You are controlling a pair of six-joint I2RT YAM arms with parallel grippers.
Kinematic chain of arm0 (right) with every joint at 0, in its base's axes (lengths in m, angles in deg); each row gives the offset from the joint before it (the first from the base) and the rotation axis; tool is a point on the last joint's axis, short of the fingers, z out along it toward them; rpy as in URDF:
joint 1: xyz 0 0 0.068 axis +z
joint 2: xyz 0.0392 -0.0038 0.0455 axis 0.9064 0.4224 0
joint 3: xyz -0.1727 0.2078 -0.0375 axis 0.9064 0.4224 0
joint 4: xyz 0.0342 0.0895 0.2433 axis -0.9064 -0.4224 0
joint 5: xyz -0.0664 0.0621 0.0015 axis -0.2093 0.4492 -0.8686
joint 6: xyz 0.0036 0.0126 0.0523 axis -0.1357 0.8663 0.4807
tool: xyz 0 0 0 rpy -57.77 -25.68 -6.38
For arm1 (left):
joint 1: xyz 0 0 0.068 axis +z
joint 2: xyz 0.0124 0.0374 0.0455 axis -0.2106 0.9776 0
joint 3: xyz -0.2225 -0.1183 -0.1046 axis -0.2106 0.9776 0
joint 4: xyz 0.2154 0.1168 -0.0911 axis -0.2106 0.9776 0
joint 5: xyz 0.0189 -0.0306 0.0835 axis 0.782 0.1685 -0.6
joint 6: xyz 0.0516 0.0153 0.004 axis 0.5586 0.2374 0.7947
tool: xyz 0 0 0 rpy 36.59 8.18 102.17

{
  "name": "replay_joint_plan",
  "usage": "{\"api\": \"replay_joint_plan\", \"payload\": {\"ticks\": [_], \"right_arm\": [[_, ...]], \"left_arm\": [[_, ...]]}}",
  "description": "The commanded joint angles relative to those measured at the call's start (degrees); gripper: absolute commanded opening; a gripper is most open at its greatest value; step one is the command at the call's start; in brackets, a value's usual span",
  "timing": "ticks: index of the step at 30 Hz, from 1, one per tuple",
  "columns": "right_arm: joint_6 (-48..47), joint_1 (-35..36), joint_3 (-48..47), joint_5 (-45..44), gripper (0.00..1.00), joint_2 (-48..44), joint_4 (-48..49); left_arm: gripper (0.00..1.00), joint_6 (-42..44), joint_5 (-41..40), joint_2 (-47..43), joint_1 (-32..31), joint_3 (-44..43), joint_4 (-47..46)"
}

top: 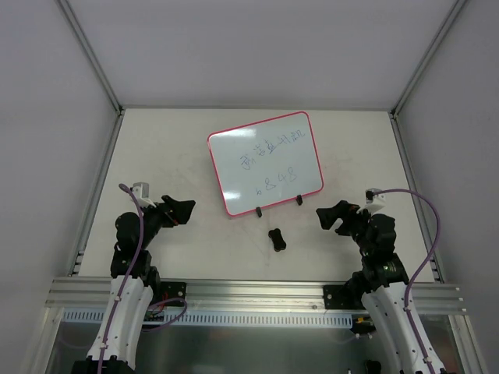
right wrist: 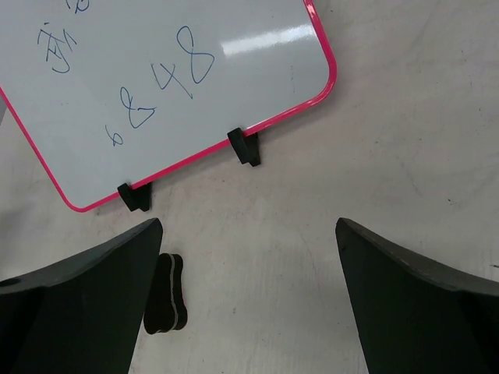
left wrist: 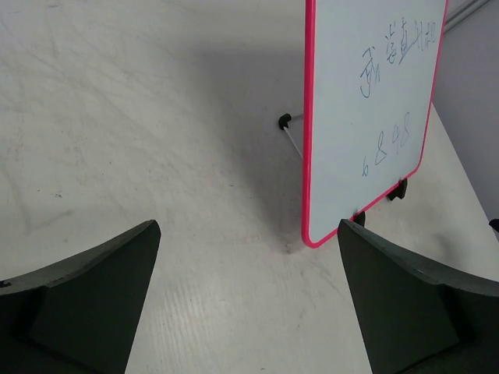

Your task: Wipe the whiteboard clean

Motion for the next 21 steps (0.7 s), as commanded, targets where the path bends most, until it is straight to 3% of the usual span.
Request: {"api": "replay_joint_plan", "payload": {"ticks": [1, 8, 14, 17, 21], "right_arm": [[-0.81, 0.21, -0.75, -1.26, 0.99, -0.2, 1.74], [-1.51, 0.21, -0.93, -1.18, 0.99, 1.37, 1.65], [-1.77, 0.91, -1.9, 2.77, 0.99, 6.74, 3.75], [-2.56, 3.89, -2.6, 1.47, 0.99, 8.93, 4.37], [-4.32, 13.53, -5.05, -5.45, 0.99, 12.53, 2.71]], "left_arm": [[0.99, 1.26, 0.73, 0.03, -0.4, 0.0, -2.7], [0.99, 1.7, 5.73, -1.64, -0.48, -0.79, -3.93], [0.99, 0.13, 4.24, -1.29, -0.4, -2.02, -4.02], [0.99, 1.17, 4.94, -0.24, -0.48, -1.76, -4.55], [0.99, 0.92, 11.87, 3.19, -0.4, -0.53, -12.42]]}}
